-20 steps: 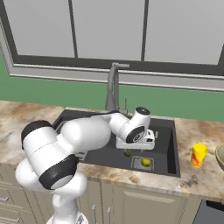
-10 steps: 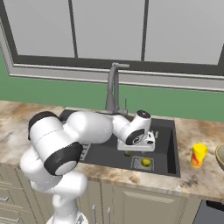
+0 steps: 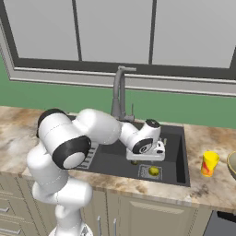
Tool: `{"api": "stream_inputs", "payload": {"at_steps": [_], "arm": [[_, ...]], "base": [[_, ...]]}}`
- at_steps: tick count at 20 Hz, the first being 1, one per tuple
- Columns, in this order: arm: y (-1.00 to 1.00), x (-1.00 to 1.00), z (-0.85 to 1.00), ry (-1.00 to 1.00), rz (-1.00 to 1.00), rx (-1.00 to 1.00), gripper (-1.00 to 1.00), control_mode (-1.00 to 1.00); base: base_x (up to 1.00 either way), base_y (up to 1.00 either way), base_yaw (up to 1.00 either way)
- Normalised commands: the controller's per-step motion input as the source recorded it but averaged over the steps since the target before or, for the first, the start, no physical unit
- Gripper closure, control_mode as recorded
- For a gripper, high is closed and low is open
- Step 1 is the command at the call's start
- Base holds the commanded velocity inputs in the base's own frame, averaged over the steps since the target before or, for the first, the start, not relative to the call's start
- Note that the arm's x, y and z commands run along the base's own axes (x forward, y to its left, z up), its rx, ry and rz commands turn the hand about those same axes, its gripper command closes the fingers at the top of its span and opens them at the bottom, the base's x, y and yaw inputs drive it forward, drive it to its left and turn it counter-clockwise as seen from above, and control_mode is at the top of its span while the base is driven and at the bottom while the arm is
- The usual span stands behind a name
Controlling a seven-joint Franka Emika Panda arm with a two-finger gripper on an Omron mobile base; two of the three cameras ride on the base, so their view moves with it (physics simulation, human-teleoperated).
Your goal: Remove the pear and kiwi from the sink. Then move the bowl and cup from the counter to the sink for washing.
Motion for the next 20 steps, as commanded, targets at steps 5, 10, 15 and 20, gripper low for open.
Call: {"api": "stream_inputs", "payload": {"at_steps": [5,10,15,20], "arm": [[-0.09,0.15,-0.15,0.00,0.00,0.00,-1.00,-1.00],[0.00,0.16,-0.15,-0.01,0.00,0.00,-1.00,-1.00],[-0.01,0.15,-0.14,-0.02,0.00,0.00,-1.00,-1.00],[-0.06,0.09,-0.13,-0.06,0.00,0.00,-1.00,-1.00]], "base": [[0.00,0.00,0.00],[0.00,0.00,0.00],[0.00,0.00,0.00],[0.00,0.00,0.00]]}}
